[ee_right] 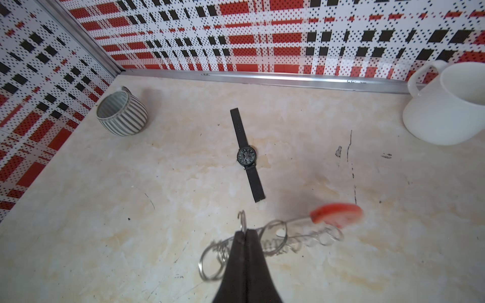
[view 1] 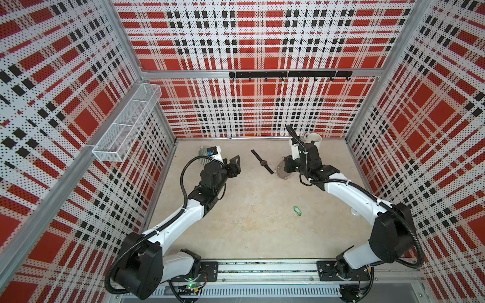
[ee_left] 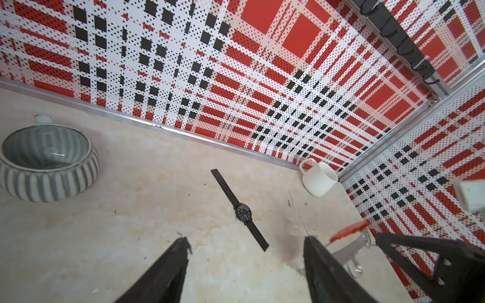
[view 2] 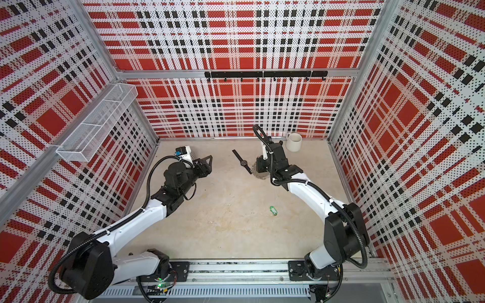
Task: Attach keys to a key ring
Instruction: Pick up the keyring from the center of the table, then pass the keyring.
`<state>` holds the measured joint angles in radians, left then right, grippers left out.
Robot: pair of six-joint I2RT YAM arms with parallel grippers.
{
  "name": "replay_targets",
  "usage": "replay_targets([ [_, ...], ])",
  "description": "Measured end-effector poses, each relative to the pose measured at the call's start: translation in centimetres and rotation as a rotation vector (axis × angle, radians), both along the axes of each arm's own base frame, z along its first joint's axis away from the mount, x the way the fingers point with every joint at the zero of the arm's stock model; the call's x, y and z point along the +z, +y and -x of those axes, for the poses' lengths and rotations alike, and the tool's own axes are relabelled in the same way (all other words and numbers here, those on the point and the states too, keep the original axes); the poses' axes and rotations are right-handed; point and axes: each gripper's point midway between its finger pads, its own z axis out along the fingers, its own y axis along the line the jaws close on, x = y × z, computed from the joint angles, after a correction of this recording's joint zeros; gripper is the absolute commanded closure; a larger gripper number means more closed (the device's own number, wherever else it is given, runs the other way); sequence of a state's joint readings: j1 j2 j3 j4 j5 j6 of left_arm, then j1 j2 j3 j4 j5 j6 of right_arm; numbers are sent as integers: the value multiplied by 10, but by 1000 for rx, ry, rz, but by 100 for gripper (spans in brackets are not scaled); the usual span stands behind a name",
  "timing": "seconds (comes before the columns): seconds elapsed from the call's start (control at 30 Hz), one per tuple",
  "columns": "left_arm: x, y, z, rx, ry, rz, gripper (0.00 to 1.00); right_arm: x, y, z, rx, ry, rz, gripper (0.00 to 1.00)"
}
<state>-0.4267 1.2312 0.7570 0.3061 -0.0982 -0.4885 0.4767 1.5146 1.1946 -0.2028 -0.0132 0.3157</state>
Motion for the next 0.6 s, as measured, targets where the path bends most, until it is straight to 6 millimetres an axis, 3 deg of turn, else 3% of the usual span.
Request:
replay_targets([
  [0.13, 7, -7, 5, -54, -21, -6, 27, 14, 14, 4, 77, -7, -43, 100],
  [0.33, 13, -22, 13, -152, -41, -19, 26, 52, 38, 13, 226, -54, -115, 100],
  [0.6, 29, -72, 36, -386, -103, -49, 29, 55, 55, 32, 369, -41, -157, 100],
])
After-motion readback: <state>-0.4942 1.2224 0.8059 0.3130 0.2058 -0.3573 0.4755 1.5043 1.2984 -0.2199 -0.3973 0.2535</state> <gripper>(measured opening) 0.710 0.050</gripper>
